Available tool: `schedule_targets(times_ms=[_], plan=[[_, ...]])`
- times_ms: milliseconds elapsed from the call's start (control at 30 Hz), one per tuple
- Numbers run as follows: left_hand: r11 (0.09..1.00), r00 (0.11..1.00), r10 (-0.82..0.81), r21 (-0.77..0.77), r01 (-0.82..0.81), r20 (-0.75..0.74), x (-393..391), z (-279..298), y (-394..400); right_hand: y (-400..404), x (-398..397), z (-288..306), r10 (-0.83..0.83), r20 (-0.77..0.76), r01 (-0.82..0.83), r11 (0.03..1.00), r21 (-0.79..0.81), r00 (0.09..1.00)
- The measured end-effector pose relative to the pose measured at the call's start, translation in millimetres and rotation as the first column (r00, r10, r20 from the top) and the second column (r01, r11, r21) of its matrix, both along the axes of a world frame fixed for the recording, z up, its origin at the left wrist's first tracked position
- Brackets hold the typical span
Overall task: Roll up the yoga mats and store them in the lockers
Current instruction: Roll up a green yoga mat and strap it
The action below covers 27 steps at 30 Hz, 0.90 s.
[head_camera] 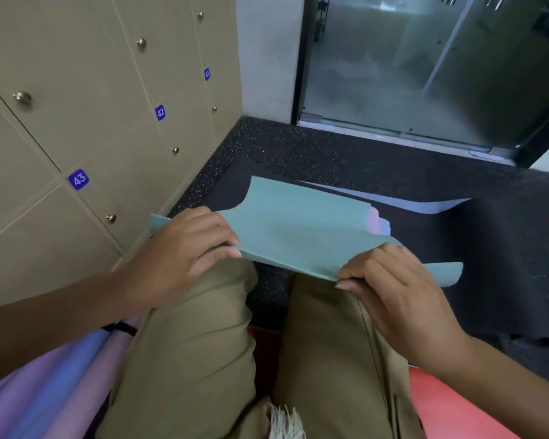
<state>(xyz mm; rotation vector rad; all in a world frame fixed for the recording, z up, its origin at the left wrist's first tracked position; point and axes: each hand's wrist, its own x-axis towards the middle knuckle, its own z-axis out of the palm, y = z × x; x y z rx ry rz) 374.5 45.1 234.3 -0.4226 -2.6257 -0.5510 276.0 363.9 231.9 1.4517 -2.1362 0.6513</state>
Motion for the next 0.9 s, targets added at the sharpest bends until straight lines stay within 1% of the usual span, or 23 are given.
schedule_targets(times_ms=[67, 200, 300, 400, 500, 633, 700, 833, 900], plan=[[1.000, 1.000, 0.022, -0.011, -0.022, 0.002, 13, -1, 10, 9, 12, -4, 0.015, 0.050, -0.016, 1.000, 0.008, 0.999], [0.997, 0.998, 0.055, -0.048, -0.054, 0.022, 42, -12, 27, 23, 39, -23, -0.003, 0.257, -0.001, 1.000, 0.018, 0.967], [0.995, 0.994, 0.097, -0.003, -0.097, 0.056, 64, -17, 41, 31, 60, -33, -0.023, 0.377, 0.018, 1.000, 0.016, 0.926], [0.985, 0.984, 0.149, 0.077, -0.157, 0.096, 84, -21, 53, 36, 80, -35, -0.041, 0.425, 0.044, 0.999, 0.003, 0.904], [0.963, 0.973, 0.196, 0.162, -0.214, 0.119, 103, -24, 67, 41, 97, -33, -0.063, 0.423, 0.075, 0.997, -0.012, 0.904], [0.919, 0.944, 0.292, 0.230, -0.321, 0.153, 122, -34, 87, 46, 107, -35, -0.098, 0.460, 0.093, 0.995, 0.033, 0.883], [0.890, 0.924, 0.339, 0.258, -0.376, 0.179, 123, -39, 93, 46, 107, -37, -0.132, 0.515, 0.114, 0.991, 0.067, 0.847], [0.806, 0.876, 0.417, 0.346, -0.479, 0.242, 122, -41, 103, 39, 104, -33, -0.188, 0.636, 0.152, 0.982, 0.112, 0.748], [0.787, 0.863, 0.430, 0.359, -0.502, 0.265, 122, -40, 104, 35, 101, -29, -0.206, 0.721, 0.175, 0.977, 0.118, 0.662]])
